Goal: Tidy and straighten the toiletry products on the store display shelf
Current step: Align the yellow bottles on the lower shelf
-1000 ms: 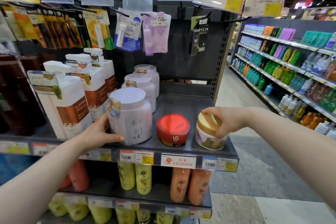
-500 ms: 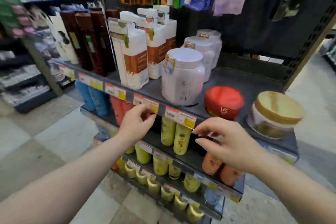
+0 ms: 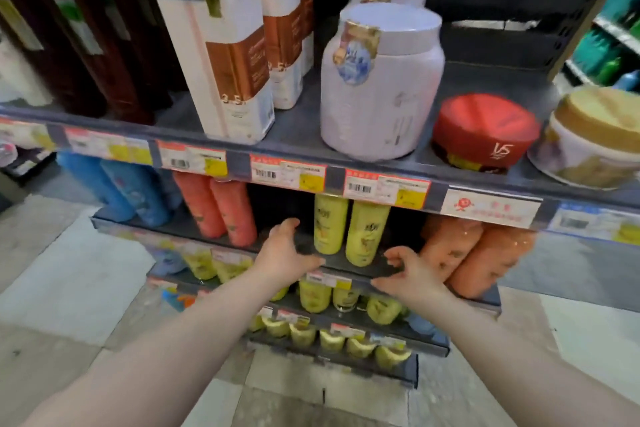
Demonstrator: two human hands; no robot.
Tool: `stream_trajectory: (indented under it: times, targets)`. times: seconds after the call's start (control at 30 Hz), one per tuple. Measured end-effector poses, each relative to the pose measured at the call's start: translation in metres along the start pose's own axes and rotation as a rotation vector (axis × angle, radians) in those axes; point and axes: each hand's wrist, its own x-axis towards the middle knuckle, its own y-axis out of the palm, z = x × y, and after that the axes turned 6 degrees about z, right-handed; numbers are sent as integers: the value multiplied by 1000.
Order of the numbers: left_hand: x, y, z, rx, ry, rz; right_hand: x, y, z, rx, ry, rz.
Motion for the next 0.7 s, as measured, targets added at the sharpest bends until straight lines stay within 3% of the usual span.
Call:
stream_trajectory:
  times: [0.2,0.47,0.7]
  targets:
    - [56,27,12,-159,39,60,51,35,-12,173,39,-189]
    - [94,60,27,-274,115,86,90,64,-19,357,20,-306]
    - [102,62,37,-212,114,62,94,66,-24,325,-2,-283]
